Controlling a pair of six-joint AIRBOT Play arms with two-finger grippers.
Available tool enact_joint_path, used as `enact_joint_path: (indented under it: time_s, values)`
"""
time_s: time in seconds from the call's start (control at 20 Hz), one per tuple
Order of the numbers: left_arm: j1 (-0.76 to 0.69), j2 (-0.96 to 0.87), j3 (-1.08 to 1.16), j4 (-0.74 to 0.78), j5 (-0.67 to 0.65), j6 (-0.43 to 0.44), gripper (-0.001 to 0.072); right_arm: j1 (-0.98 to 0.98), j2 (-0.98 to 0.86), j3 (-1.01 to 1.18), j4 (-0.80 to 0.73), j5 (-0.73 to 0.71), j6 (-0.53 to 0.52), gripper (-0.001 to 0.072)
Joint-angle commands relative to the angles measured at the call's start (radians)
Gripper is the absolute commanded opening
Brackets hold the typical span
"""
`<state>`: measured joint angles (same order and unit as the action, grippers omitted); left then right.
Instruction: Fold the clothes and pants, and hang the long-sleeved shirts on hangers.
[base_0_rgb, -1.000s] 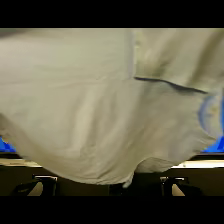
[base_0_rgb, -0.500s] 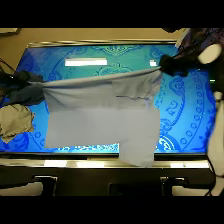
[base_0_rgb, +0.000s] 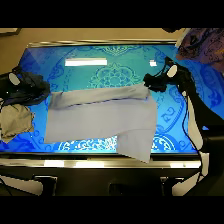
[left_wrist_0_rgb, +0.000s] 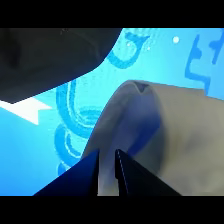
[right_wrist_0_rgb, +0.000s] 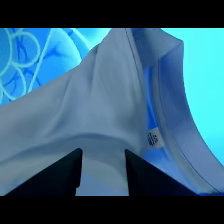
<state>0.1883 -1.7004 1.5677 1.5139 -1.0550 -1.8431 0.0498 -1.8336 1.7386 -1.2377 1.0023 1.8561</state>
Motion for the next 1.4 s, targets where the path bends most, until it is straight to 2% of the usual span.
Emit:
enact_joint_path:
  time_s: [0.0, 0.05, 0.1, 0.25, 0.3, 0.4, 0.5, 0.55, 0.65, 0.75, 1.0, 1.35]
  values:
    - [0.013, 0.006, 0.067, 0.024, -0.121, 0.003, 0.024, -0.035, 0.034, 0.021, -0.008, 0.128, -0.05, 0.038]
    - [0.024, 0.021, 0.085, 0.048, -0.169, 0.003, 0.0523, -0.061, 0.066, 0.022, -0.021, 0.175, -0.082, 0.038]
    - [0.039, 0.047, 0.092, 0.08, -0.216, 0.005, 0.0694, -0.095, 0.101, 0.022, -0.036, 0.223, -0.117, 0.038]
    - [0.096, 0.138, 0.085, 0.107, -0.32, 0.083, 0.0695, -0.254, 0.213, -0.004, -0.039, 0.37, -0.31, 0.0379]
    - [0.121, 0.18, 0.064, 0.101, -0.329, 0.085, 0.0694, -0.328, 0.254, -0.054, 0.042, 0.373, -0.328, 0.0379]
    - [0.166, 0.266, -0.016, 0.082, -0.322, 0.085, 0.0694, -0.459, 0.341, -0.235, 0.185, 0.385, -0.443, 0.0379]
    - [0.192, 0.339, -0.126, 0.057, -0.323, 0.085, 0.0694, -0.546, 0.427, -0.477, 0.229, 0.357, -0.467, 0.038]
    - [0.193, 0.366, -0.179, 0.06, -0.321, 0.086, 0.0694, -0.565, 0.454, -0.585, 0.244, 0.348, -0.49, 0.0381]
    - [0.19, 0.39, -0.246, 0.061, -0.321, 0.086, 0.0694, -0.574, 0.475, -0.767, 0.335, 0.322, -0.565, 0.0449]
    - [0.19, 0.386, -0.277, 0.061, -0.322, 0.085, 0.0694, -0.574, 0.473, -0.895, 0.448, 0.296, -0.667, 0.0453]
    - [0.19, 0.378, -0.288, 0.061, -0.321, 0.085, 0.0694, -0.574, 0.463, -1.016, 0.536, 0.24, -0.764, 0.0453]
    - [0.19, 0.378, -0.288, 0.056, -0.325, 0.085, 0.0695, -0.538, 0.361, -1.033, 0.62, 0.216, -0.834, 0.0451]
